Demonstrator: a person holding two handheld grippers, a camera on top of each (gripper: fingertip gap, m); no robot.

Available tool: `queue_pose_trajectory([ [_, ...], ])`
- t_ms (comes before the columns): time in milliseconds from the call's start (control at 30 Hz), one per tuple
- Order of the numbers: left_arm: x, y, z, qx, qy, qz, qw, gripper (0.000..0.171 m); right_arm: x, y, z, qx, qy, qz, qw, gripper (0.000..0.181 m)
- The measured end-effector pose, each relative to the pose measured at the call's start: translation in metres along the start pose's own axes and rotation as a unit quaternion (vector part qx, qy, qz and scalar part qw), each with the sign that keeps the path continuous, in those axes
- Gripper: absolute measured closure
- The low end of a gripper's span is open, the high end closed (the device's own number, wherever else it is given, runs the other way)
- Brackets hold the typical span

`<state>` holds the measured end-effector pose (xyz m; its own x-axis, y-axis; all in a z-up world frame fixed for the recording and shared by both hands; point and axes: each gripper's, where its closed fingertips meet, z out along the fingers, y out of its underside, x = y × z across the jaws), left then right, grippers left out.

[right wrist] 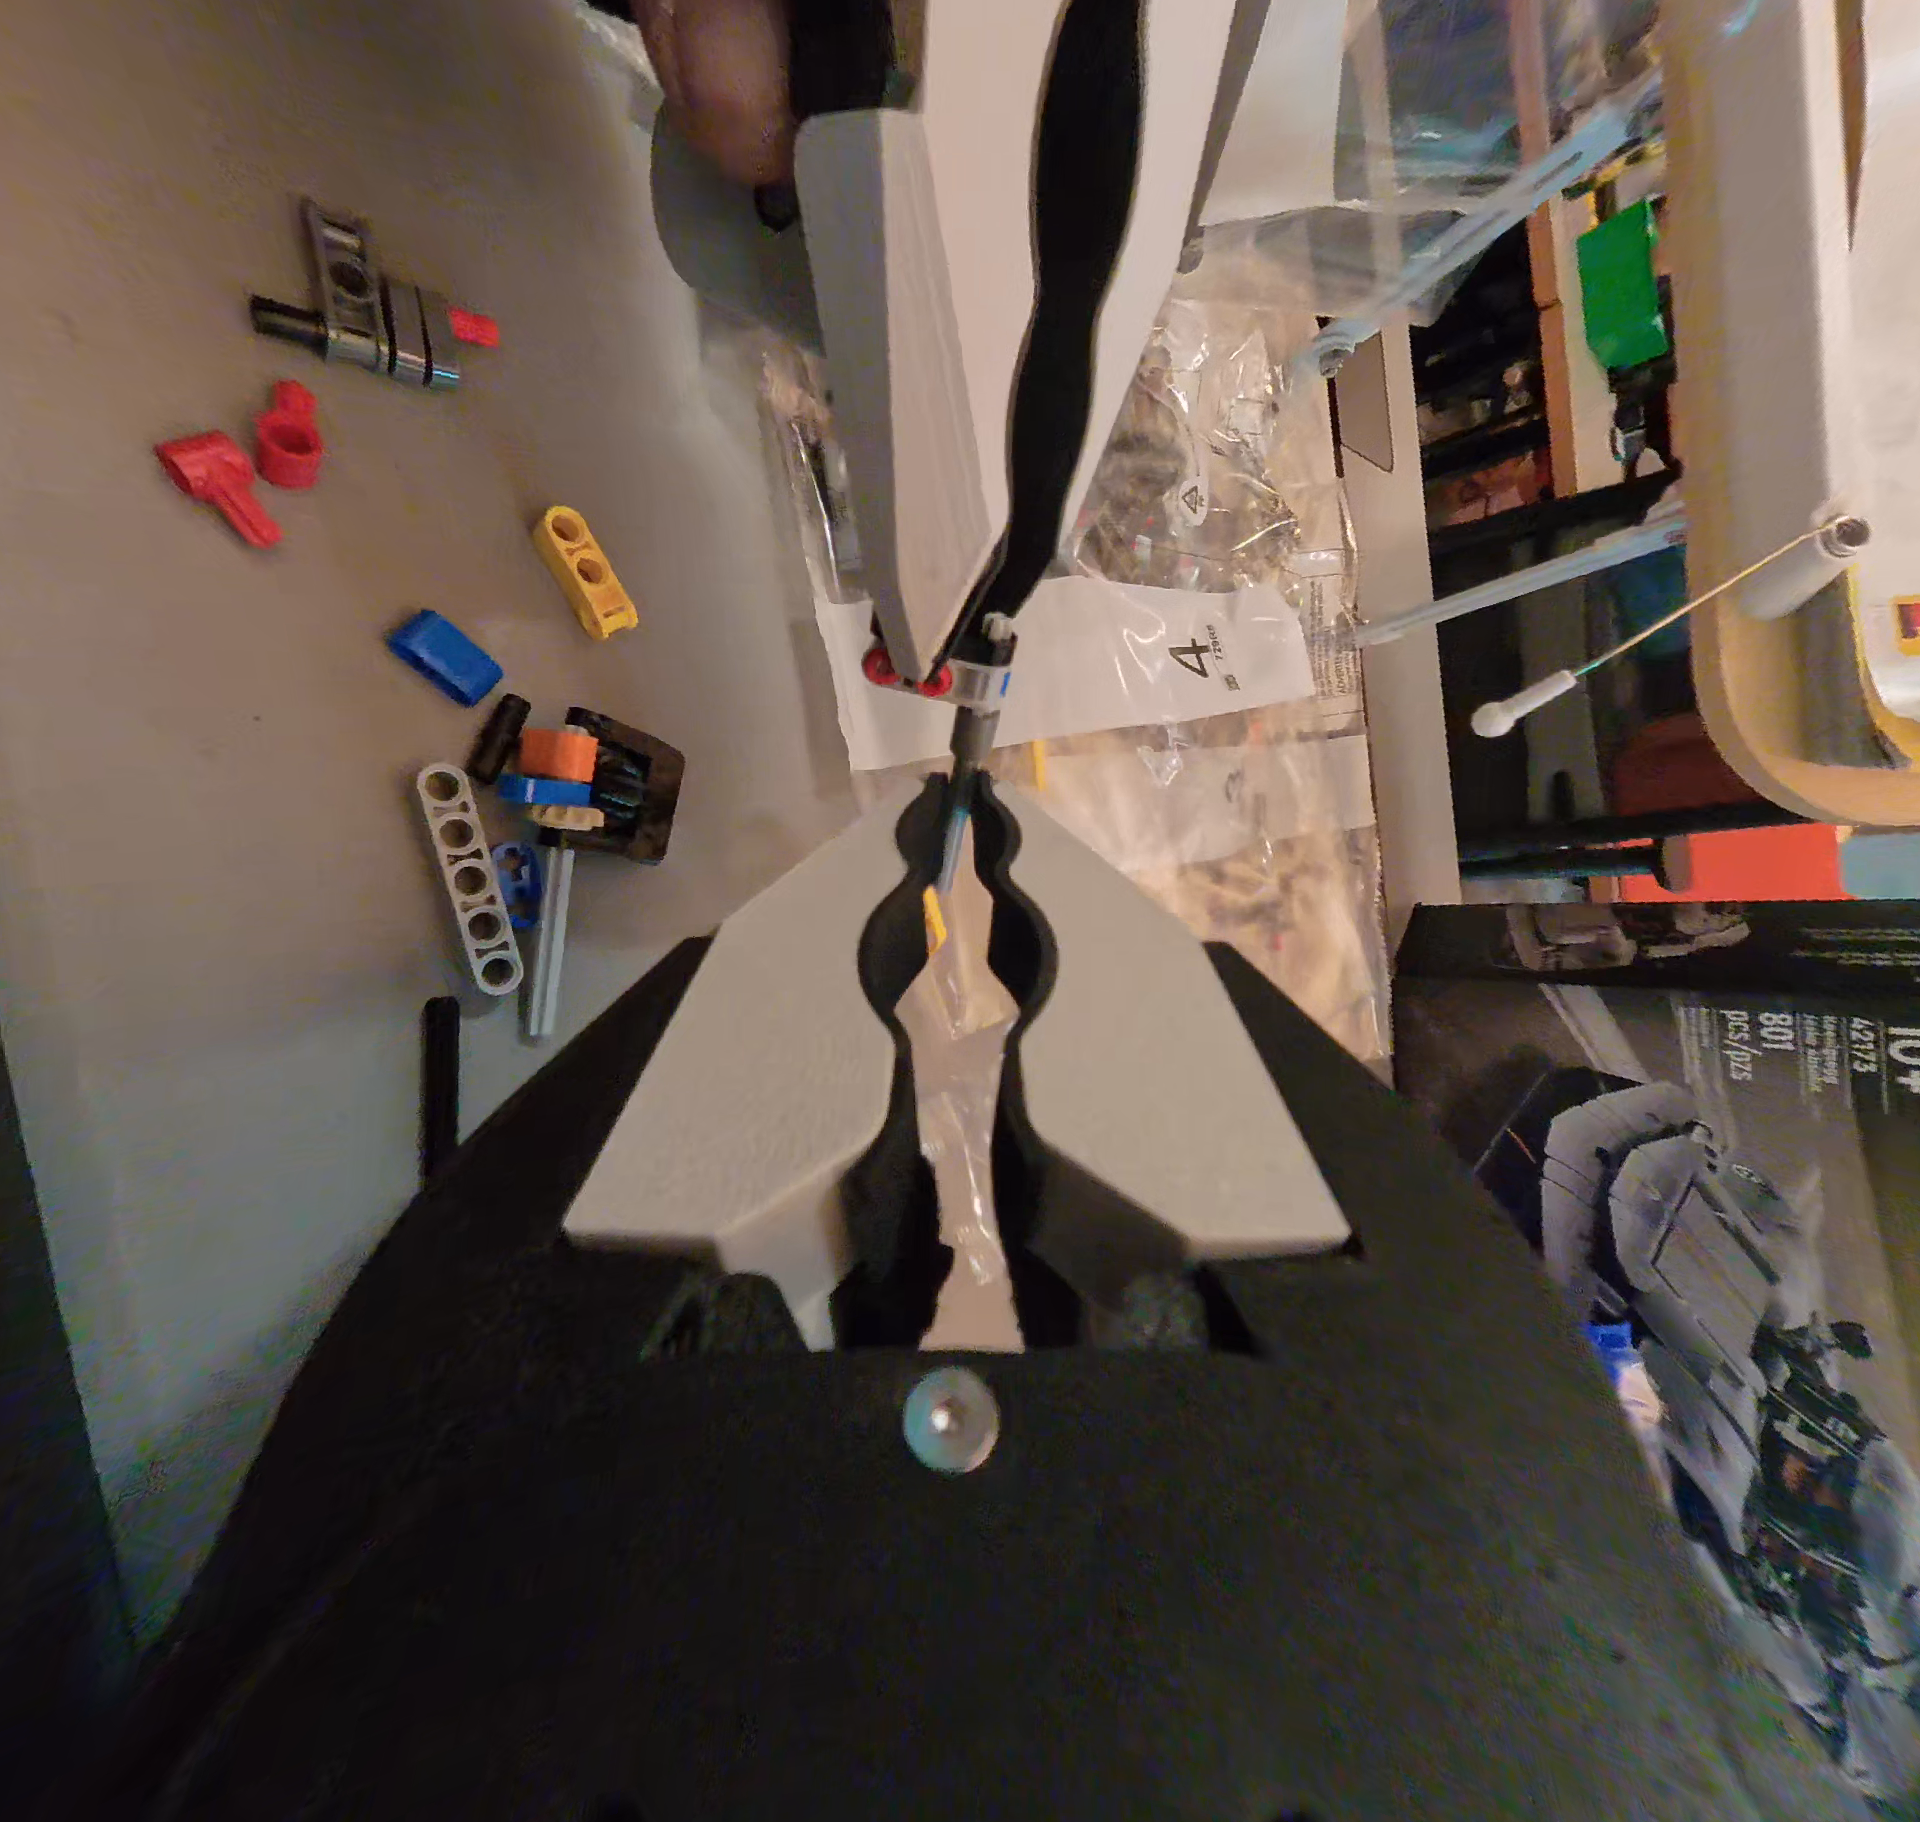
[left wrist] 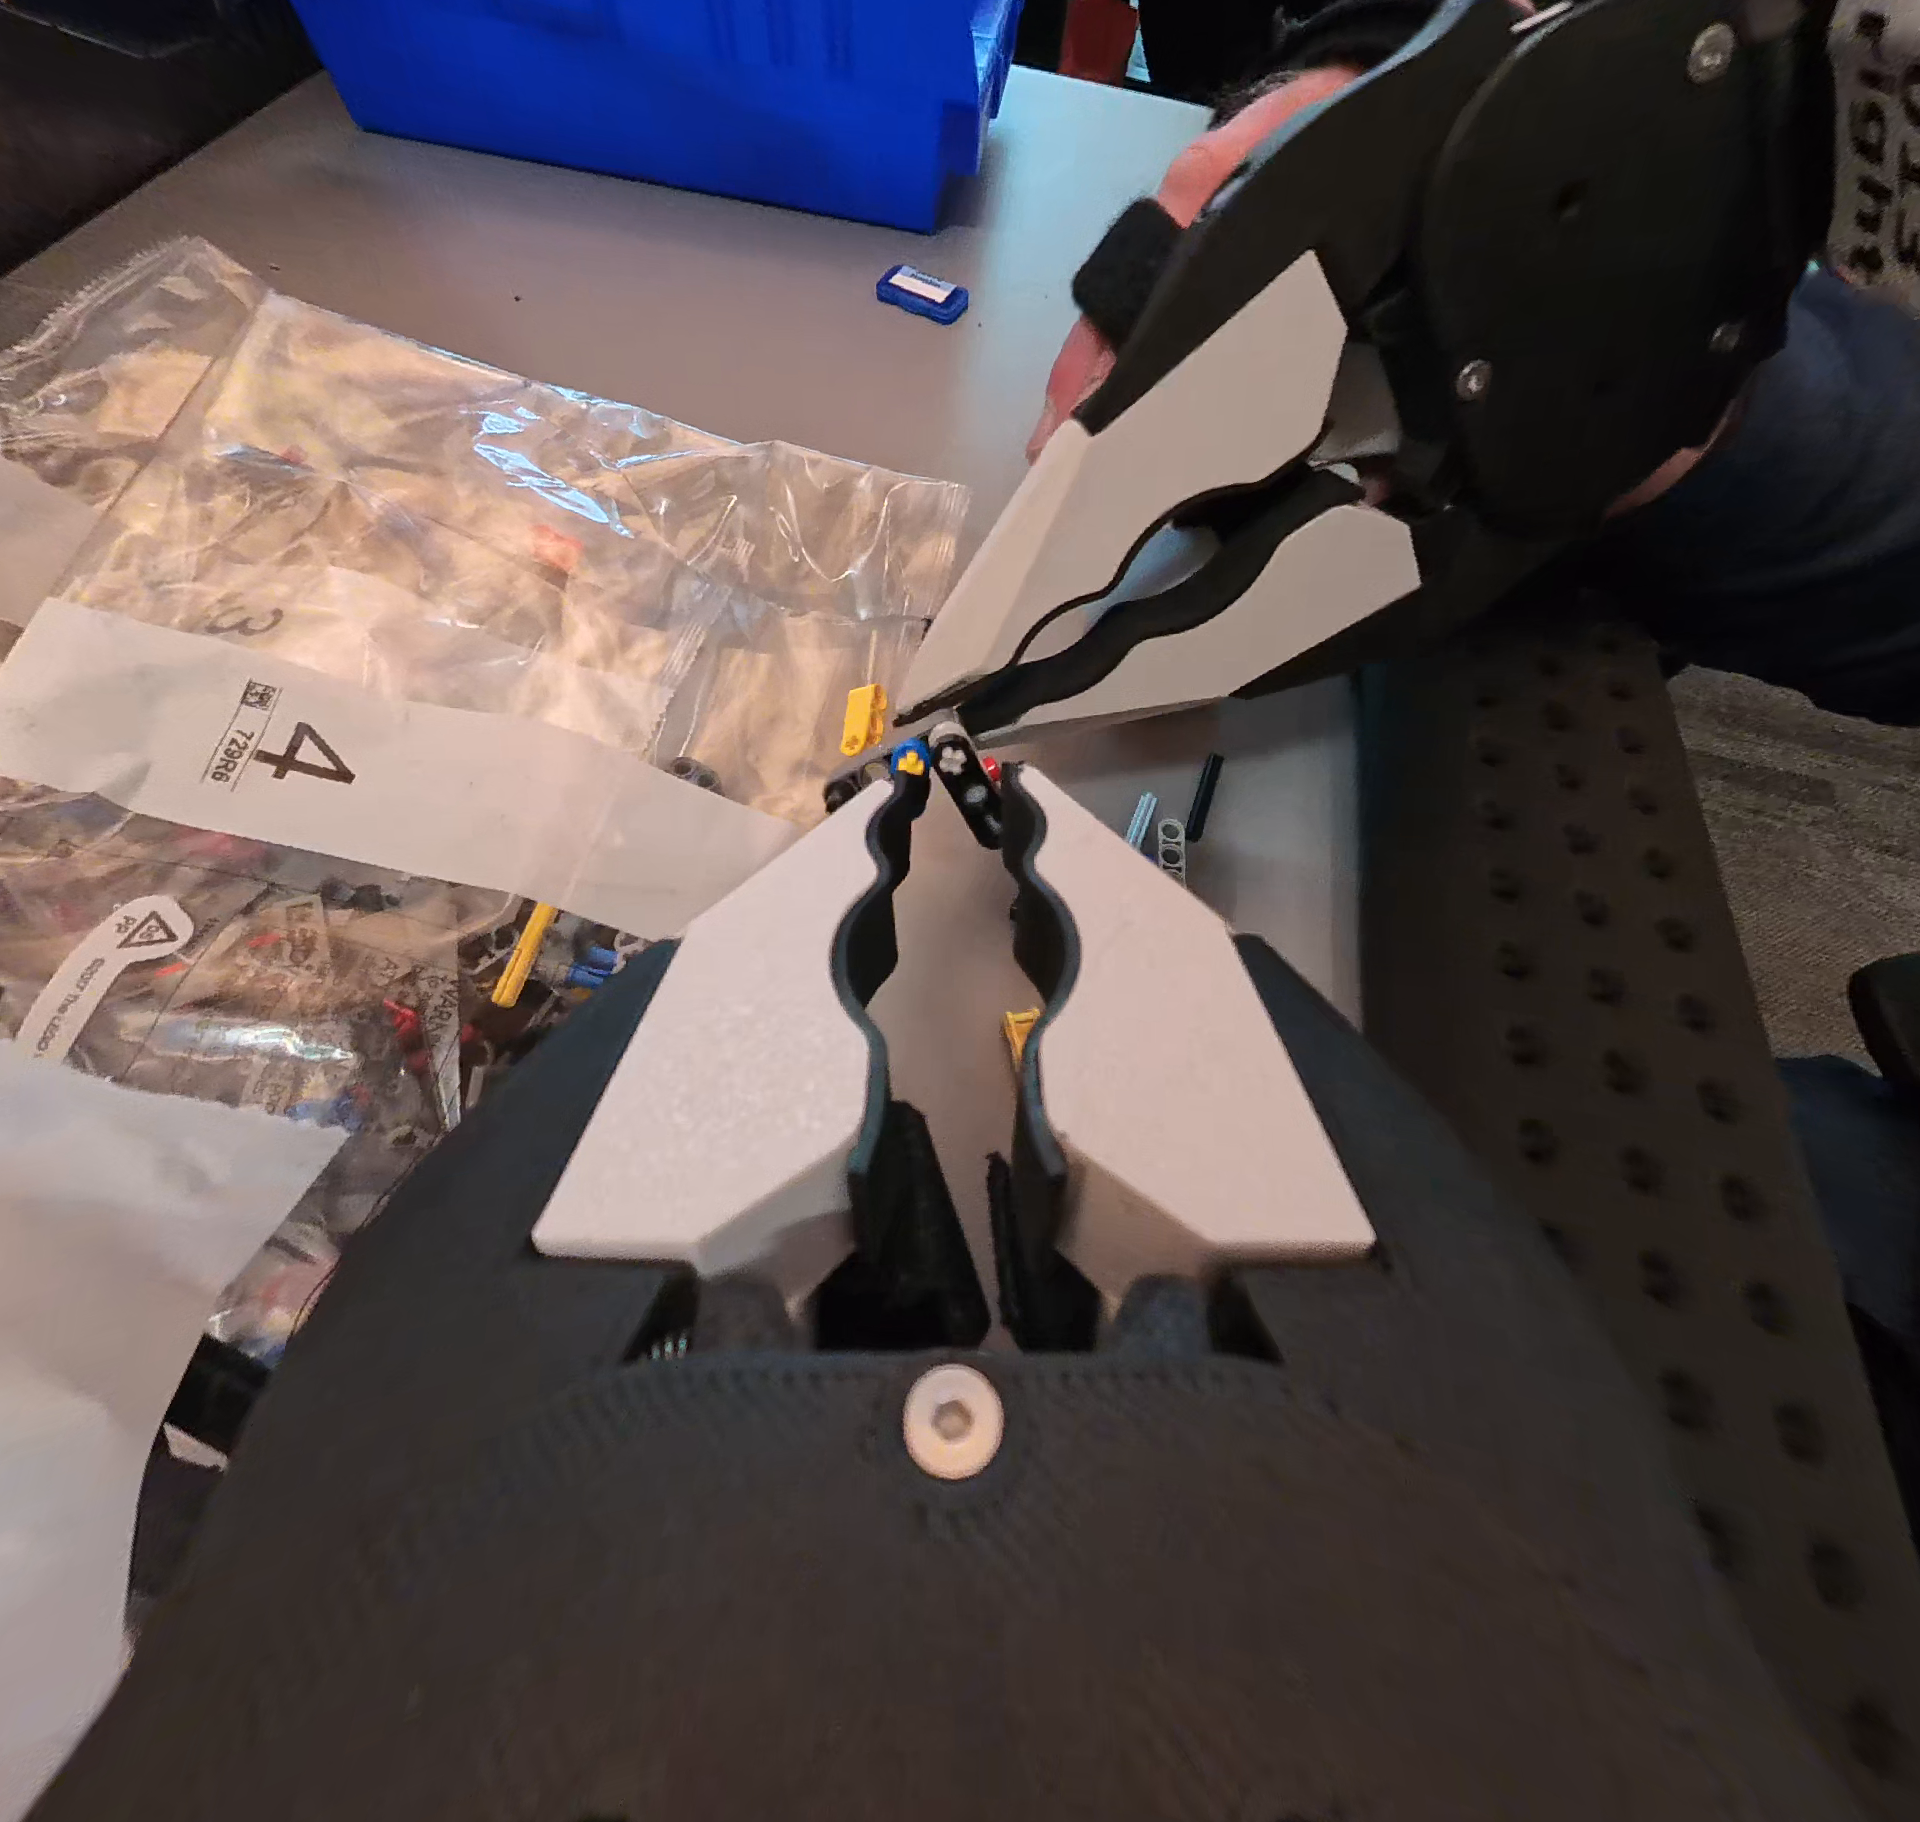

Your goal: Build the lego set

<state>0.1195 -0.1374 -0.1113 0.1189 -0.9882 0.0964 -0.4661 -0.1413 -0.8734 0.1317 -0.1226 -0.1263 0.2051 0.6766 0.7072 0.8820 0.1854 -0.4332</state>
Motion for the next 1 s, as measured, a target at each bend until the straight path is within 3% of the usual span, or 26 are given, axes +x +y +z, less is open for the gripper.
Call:
queue_pose_trajectory([
  [233,-0.0047,-0.0083,-0.0069,0.015,-0.034,0.039,0.999,0.154,0.0022,0.0004,-0.0005,-0.007,0.016,-0.017,1.000,0.179],
  [367,-0.0025,-0.0005,-0.0013,-0.010,-0.039,0.062,0.997,0.151,0.0021,0.0002,0.0001,-0.009,0.018,-0.017,1.000,0.180],
  [700,-0.0046,-0.0008,-0.0015,-0.017,-0.059,0.087,0.994,0.164,0.0045,0.0013,0.0000,-0.013,0.025,-0.016,0.999,0.180],
  [1000,-0.0007,-0.0065,-0.0061,0.008,-0.032,0.064,0.997,0.164,0.0064,-0.0021,-0.0072,0.028,0.003,0.022,0.999,0.179],
])
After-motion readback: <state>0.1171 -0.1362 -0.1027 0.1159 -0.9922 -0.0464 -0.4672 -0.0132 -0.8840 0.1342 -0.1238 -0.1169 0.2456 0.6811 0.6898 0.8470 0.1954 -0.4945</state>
